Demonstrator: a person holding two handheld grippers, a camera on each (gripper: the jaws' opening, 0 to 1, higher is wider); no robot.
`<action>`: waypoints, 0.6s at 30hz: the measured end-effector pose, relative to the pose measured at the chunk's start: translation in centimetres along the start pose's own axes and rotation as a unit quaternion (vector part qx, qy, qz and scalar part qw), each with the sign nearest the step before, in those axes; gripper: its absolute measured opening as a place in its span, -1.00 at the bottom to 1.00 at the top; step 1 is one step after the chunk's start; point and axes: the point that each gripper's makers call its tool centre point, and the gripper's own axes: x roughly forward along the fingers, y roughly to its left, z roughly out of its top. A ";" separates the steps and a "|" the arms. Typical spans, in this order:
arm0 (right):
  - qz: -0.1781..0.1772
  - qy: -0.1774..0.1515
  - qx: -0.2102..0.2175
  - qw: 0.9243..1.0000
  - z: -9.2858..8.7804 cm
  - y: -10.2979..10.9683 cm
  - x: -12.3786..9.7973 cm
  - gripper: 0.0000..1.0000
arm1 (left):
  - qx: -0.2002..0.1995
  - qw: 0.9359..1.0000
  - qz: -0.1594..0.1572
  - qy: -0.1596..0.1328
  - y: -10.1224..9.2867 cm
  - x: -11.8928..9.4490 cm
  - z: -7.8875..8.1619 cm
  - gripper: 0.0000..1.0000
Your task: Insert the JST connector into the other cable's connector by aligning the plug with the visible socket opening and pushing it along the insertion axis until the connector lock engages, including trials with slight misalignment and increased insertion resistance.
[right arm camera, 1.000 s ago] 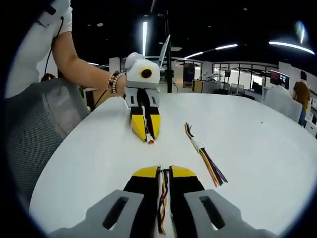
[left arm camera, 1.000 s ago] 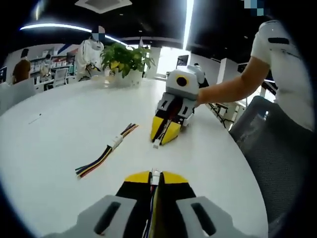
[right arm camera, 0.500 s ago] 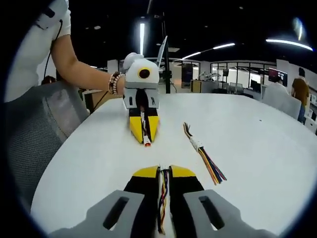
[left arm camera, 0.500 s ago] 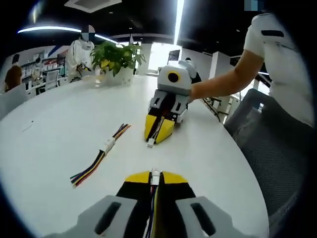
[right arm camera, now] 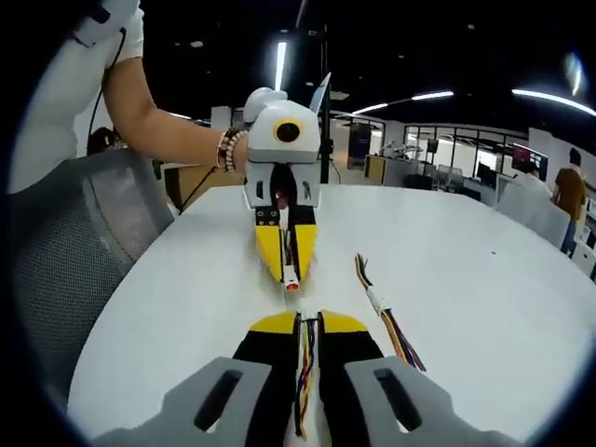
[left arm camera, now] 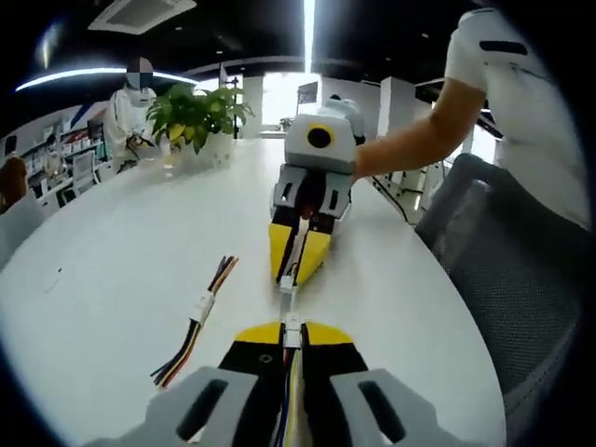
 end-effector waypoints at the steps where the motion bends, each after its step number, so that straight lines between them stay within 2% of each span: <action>1: 0.000 0.000 0.000 1.000 0.0 0.0 0.1 -0.92 | 0.003 1.000 0.000 0.001 0.0 0.0 0.1 -0.99; 9: 0.004 0.005 -0.001 1.000 0.1 0.4 0.5 -0.92 | 0.028 1.000 0.002 0.012 0.0 0.3 0.7 -0.99; 18: 0.008 0.011 0.005 1.000 0.0 0.6 0.9 -0.92 | 0.037 0.999 0.000 0.021 0.1 0.8 0.6 -0.99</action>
